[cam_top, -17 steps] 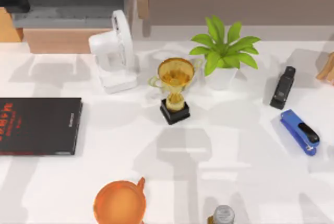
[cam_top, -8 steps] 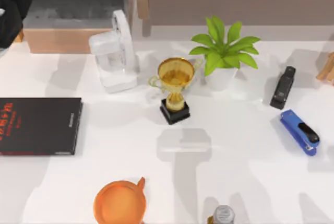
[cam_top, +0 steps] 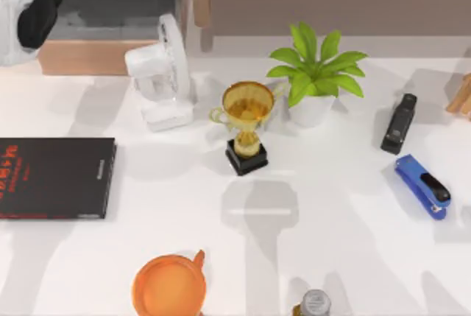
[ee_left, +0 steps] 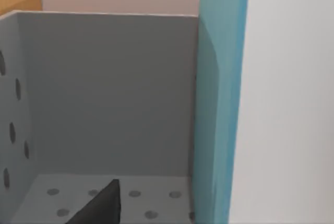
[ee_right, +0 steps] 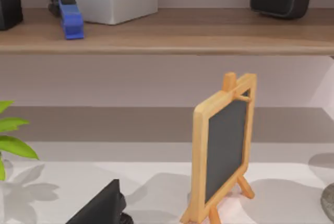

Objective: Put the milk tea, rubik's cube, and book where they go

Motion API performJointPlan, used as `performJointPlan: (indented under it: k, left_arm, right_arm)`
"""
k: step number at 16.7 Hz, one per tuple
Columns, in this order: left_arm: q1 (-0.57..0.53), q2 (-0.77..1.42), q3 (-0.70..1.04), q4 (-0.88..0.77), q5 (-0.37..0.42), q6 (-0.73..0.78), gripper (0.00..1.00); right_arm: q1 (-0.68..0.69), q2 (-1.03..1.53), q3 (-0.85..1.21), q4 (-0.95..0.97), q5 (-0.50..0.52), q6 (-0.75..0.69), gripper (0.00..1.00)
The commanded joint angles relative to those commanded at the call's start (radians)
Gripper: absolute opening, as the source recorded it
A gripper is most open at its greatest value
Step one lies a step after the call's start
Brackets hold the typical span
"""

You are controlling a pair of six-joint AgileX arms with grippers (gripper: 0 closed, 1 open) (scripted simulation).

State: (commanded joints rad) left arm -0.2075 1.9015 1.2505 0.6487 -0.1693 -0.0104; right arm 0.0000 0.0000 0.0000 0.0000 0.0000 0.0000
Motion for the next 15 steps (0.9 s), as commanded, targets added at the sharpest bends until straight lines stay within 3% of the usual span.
performJointPlan:
  k: [14, 15]
  left_arm:
    - [0.011, 0.104, 0.147, -0.043, 0.013, -0.001, 1.00]
    - [0.011, 0.104, 0.147, -0.043, 0.013, -0.001, 0.92]
  right_arm:
    - [0.000, 0.000, 0.000, 0.000, 0.000, 0.000, 1.00]
    - [0.000, 0.000, 0.000, 0.000, 0.000, 0.000, 1.00]
